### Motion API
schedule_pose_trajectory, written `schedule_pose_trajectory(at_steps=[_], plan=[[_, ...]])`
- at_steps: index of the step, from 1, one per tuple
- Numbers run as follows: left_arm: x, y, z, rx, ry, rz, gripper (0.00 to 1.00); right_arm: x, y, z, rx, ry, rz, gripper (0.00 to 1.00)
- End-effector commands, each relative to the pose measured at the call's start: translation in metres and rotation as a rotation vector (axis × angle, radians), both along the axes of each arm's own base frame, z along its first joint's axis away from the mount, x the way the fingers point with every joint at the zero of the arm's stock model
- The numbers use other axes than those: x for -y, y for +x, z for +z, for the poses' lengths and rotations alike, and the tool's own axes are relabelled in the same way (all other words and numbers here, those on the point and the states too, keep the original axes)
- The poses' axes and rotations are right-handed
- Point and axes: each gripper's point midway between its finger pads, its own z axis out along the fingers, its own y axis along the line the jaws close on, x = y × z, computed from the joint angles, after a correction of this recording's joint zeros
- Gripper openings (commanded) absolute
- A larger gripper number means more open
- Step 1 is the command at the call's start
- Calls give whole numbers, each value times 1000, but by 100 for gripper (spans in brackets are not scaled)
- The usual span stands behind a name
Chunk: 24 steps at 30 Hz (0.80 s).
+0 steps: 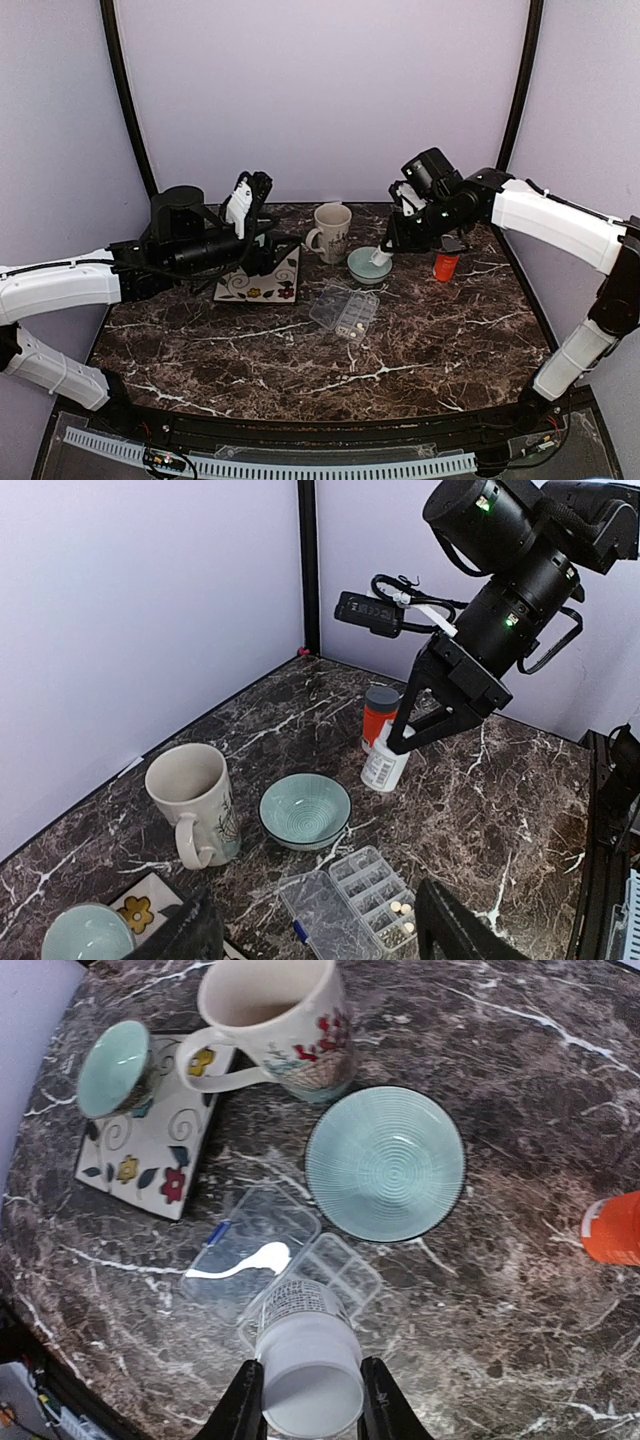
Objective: Sort the pills into containers
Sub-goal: Place the pill bottle at the center of the board.
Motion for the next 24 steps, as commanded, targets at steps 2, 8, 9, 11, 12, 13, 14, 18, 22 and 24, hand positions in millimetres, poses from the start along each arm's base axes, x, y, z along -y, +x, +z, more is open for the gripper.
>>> schedule_pose_trajectory(at_steps=[2, 8, 9, 11, 12, 13, 14, 18, 22, 24], plan=[[-7, -4, 9, -21, -75, 28, 68, 52, 16, -18, 66, -175, -131, 0], [-9, -5, 4, -46, -89, 35, 68, 72, 30, -50, 56, -254, -183, 0], [-10, -5, 5, -48, -95, 37, 67, 75, 32, -52, 59, -260, -191, 0], [-11, -6, 3, -56, -99, 37, 68, 78, 41, -66, 48, -292, -204, 0], [-11, -7, 3, -59, -101, 36, 68, 79, 46, -70, 49, -304, -208, 0], [-12, -7, 3, -62, -103, 36, 67, 81, 50, -72, 50, -313, -213, 0], [-12, -8, 2, -66, -103, 35, 67, 82, 54, -76, 47, -325, -219, 0], [-13, -10, -1, -78, -108, 36, 67, 86, 67, -92, 25, -363, -224, 0], [-16, -10, 0, -78, -115, 42, 67, 88, 77, -106, 13, -378, -230, 0], [-15, -10, 0, -77, -113, 42, 68, 88, 82, -111, 10, -377, -233, 0]])
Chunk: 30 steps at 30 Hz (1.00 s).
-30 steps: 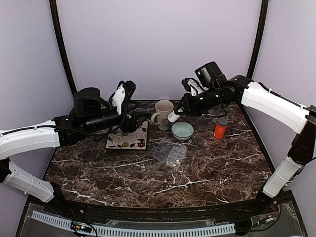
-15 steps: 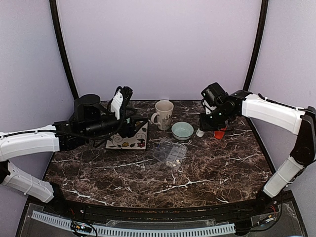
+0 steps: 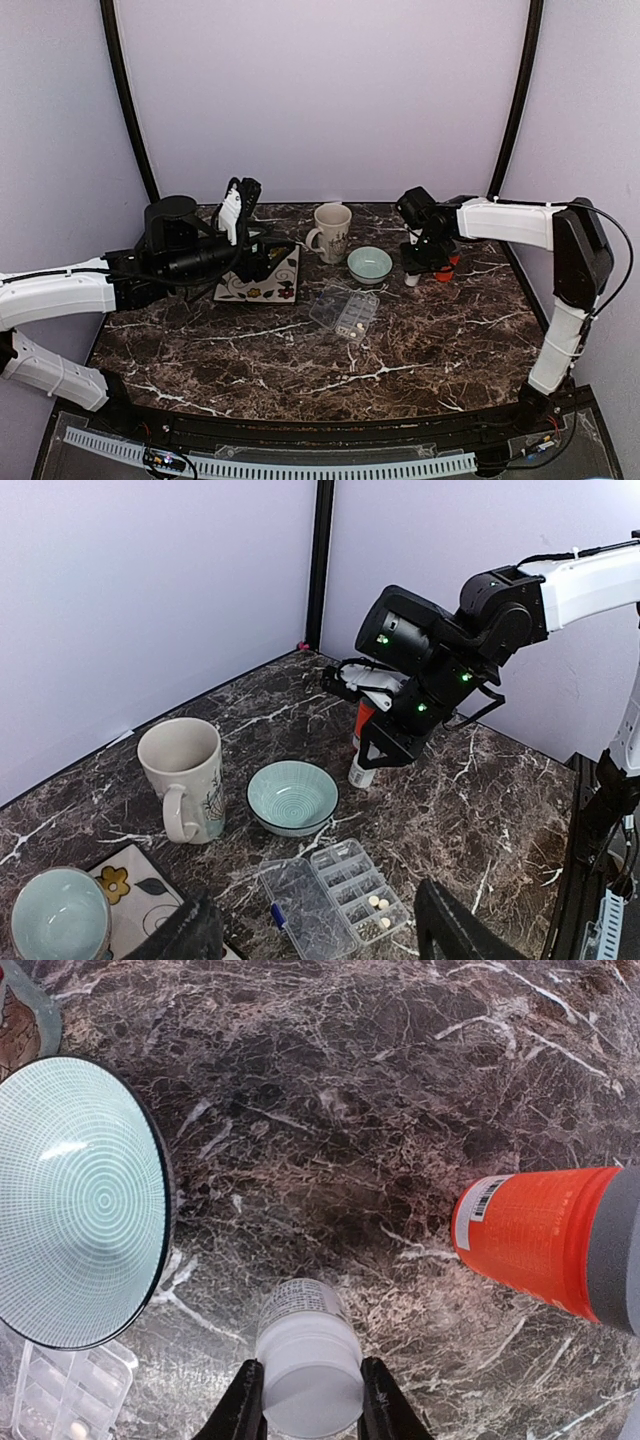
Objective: Sort the pills into containers
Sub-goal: Place the pill bottle at the center of the board.
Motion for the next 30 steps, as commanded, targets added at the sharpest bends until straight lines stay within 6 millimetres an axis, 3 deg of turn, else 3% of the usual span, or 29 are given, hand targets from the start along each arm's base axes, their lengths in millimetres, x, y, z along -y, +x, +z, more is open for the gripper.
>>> schedule_pose_trajectory(at_steps=[1, 12, 18, 25, 30], plan=[[-4, -3, 13, 24, -42, 6, 68, -2, 26, 9, 67, 13, -10, 0], [0, -1, 9, 20, -30, 0, 68, -1, 36, -12, 25, -7, -19, 5], [1, 0, 8, 25, -24, -1, 68, -1, 39, -14, 18, -13, -19, 16], [2, 1, 9, 27, -24, -2, 68, -3, 39, -13, 12, -7, -15, 36], [3, 0, 8, 24, -26, -6, 68, -3, 37, -14, 3, -2, -16, 38]])
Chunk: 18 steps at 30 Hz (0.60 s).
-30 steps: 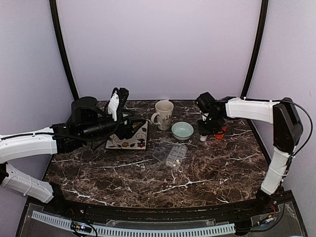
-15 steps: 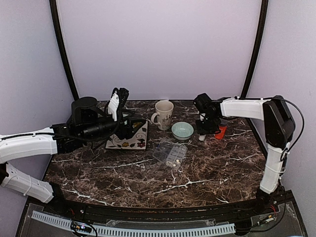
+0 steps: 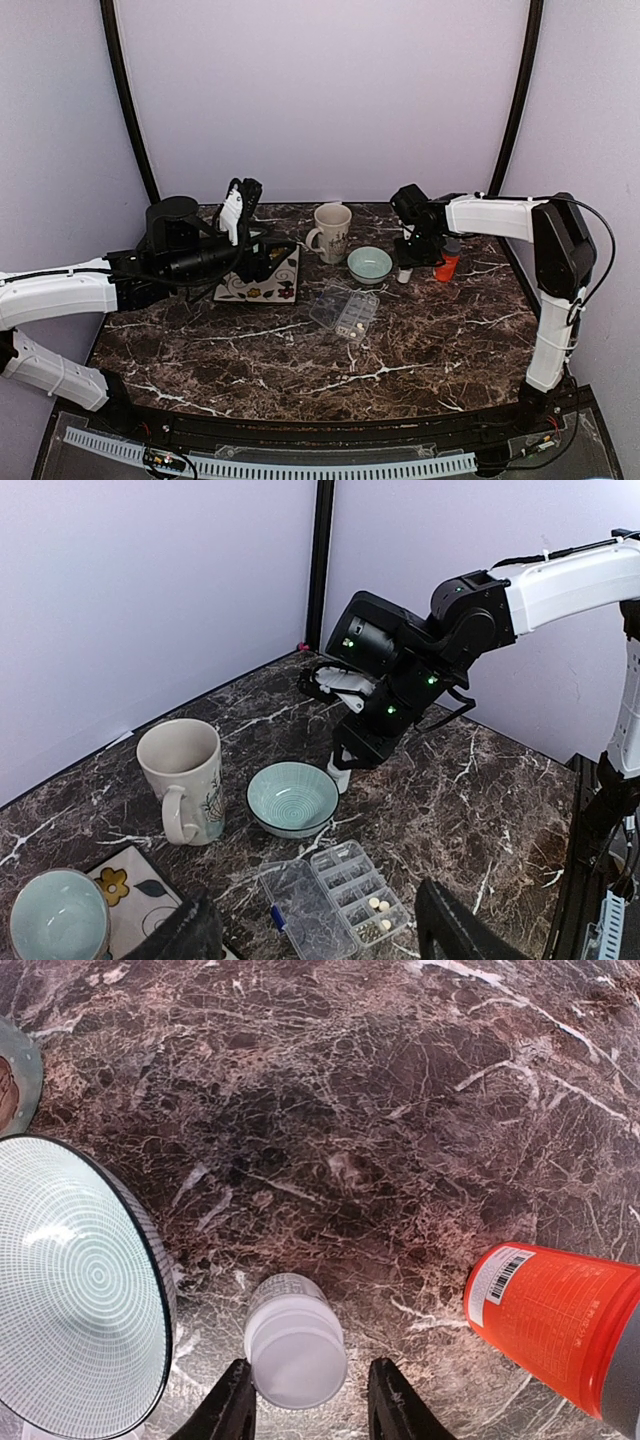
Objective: Sort the pills into containers
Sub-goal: Place the pill bottle at the center of the board.
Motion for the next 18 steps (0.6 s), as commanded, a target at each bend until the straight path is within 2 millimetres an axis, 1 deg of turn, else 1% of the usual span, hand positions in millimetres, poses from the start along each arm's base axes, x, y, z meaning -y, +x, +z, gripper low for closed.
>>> schedule_pose_trajectory(at_steps=[1, 6, 13, 14, 18], plan=[[2, -1, 10, 22, -25, -6, 68, 2, 2, 0, -8, 4, -12, 38], [1, -1, 8, 15, -25, -2, 68, 2, 2, 5, 3, 14, -14, 39], [0, -2, -2, -9, -18, 0, 68, -4, 1, 34, 57, 65, -2, 40], [0, -2, -13, -43, -2, 2, 68, -10, -3, 48, 82, 87, 9, 41], [1, 1, -32, -122, 12, 4, 70, -16, -10, 63, 108, 108, 13, 41]])
